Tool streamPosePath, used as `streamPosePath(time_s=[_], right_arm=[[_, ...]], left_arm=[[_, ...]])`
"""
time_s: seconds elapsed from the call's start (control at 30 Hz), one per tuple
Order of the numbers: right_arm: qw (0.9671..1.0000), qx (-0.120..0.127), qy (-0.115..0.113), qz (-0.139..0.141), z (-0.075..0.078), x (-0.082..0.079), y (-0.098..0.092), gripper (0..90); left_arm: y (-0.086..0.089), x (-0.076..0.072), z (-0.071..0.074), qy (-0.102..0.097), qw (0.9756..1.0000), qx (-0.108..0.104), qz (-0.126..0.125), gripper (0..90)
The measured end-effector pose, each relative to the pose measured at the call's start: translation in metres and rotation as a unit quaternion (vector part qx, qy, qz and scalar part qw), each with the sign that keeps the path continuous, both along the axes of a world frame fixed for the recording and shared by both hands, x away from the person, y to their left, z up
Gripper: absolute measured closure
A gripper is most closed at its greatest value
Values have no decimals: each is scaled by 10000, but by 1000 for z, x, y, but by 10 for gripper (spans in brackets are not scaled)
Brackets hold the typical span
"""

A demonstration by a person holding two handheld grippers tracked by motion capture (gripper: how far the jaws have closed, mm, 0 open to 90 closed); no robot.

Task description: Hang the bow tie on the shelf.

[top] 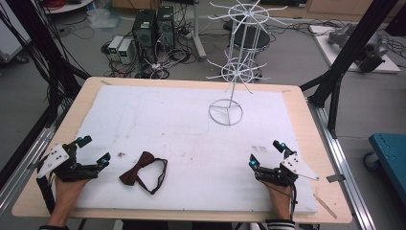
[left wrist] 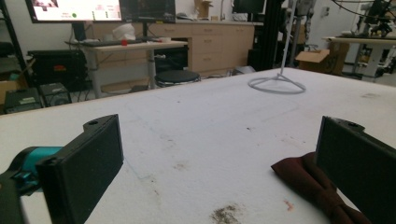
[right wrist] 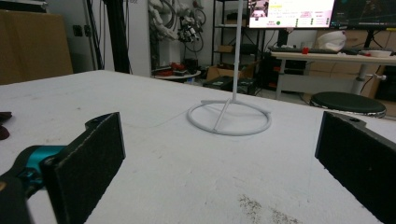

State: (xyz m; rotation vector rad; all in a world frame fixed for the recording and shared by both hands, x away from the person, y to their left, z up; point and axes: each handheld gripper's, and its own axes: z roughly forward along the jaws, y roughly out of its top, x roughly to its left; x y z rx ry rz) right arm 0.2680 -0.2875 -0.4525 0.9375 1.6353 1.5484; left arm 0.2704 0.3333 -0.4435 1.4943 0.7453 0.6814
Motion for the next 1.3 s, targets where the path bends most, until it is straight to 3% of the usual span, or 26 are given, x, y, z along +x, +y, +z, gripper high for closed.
streamPosePath(time_s=[0.1, 0.13, 0.2, 0.23, 0.43, 0.57, 0.63, 0.87, 1.03, 1.3], right_arm=[[10000, 6, 11, -3, 0, 0, 0, 8], [10000, 14, 19, -5, 0, 0, 0, 7], [10000, 20, 26, -4, 0, 0, 0, 8], [10000, 8, 15, -3, 0, 0, 0, 8], [10000, -7, -6, -10, 0, 0, 0, 8], [10000, -5, 16, -9, 0, 0, 1, 7], [10000, -1, 16, -6, 0, 0, 1, 8], [10000, -19, 17, -6, 0, -1, 1, 7], [10000, -36, -1, -5, 0, 0, 1, 8], [10000, -42, 2, 0, 0, -1, 1, 7]], left_arm=[[1, 0, 13, 279, 9991, 239, -219, 17], [1, 0, 13, 279, 9991, 239, -219, 17], [-1, -1, 24, 557, 9960, 606, -349, 17], [-1, -1, 24, 557, 9960, 606, -349, 17], [-6, 0, 39, 899, 9885, 1052, -612, 17], [-13, -1, 48, 1017, 9835, 1315, -710, 17], [-16, -1, 51, 1088, 9801, 1473, -764, 17], [-26, -1, 56, 1529, 9690, 1690, -953, 17], [-37, -2, 58, 1780, 9593, 1907, -1077, 17], [-56, -1, 54, 2055, 9453, 2196, -1261, 17]])
